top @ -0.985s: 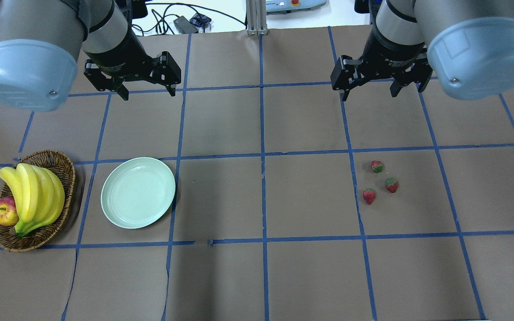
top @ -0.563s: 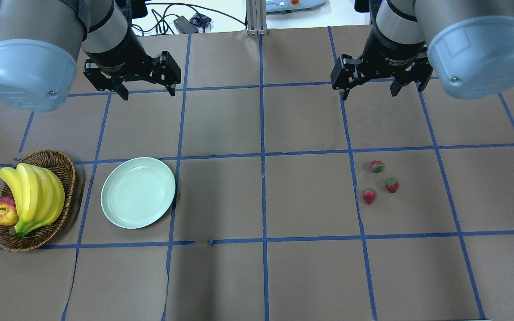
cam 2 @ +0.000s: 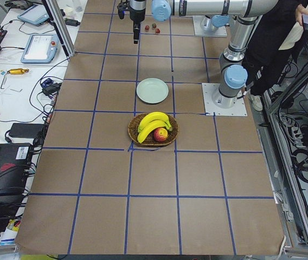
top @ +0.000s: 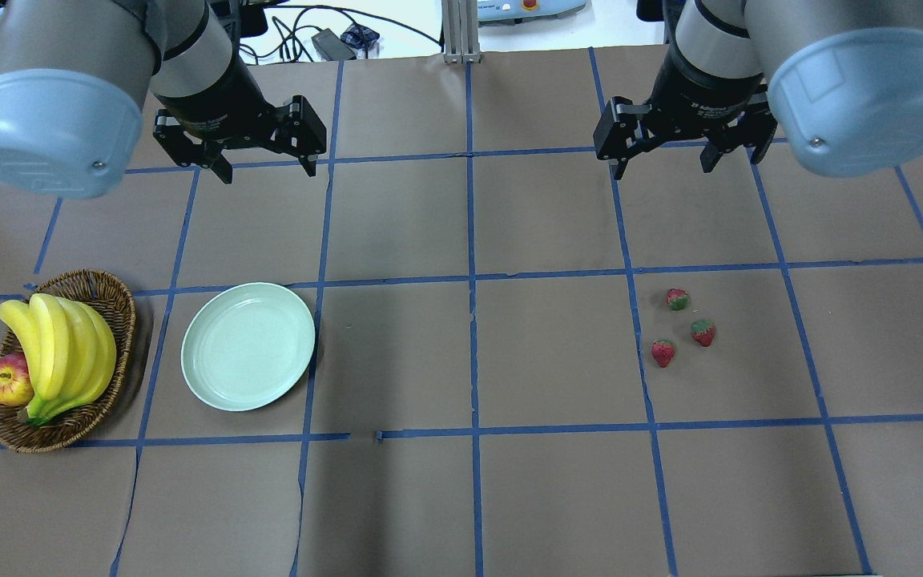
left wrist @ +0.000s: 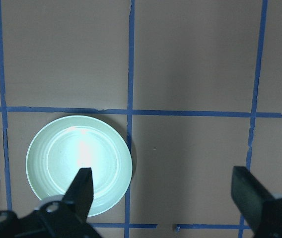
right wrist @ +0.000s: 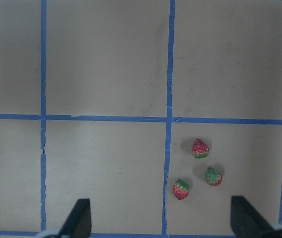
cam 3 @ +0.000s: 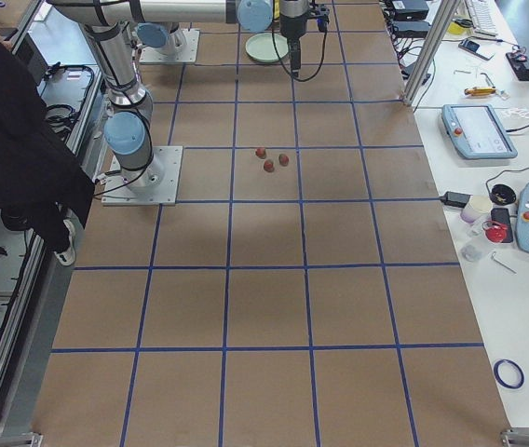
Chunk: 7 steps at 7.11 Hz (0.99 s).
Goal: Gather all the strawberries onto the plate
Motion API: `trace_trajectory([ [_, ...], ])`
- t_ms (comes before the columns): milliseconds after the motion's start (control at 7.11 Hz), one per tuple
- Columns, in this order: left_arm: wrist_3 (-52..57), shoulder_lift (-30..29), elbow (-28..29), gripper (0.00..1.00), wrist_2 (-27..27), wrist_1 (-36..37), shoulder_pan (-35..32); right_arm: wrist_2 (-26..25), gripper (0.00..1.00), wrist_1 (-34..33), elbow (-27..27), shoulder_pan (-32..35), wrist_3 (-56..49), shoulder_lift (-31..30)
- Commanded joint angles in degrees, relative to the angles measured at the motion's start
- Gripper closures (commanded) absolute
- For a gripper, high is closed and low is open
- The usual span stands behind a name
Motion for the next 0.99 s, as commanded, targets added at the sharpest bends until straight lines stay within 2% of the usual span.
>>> trace_trajectory([
  [0, 0.17, 0.1, 0.38, 0.0, 2.43, -2.31, 0.08, -0.22, 0.0, 0.09, -0.05, 0.05, 0.0, 0.02],
  [281, 0.52, 0.19, 1.08, 0.0, 2.54, -3.46, 0.61, -0.13, 0.0, 0.0, 0.04, 0.05, 0.0, 0.02],
  [563, 0.61, 0.46, 4.41, 0.0, 2.46, -7.93, 2.97, -0.13, 0.0, 0.0, 0.04, 0.05, 0.0, -0.07],
  [844, 0.61, 0.46, 4.34, 0.0, 2.54, -9.63, 3.6, -0.13, 0.0, 0.0, 0.13, 0.04, 0.0, -0.07],
])
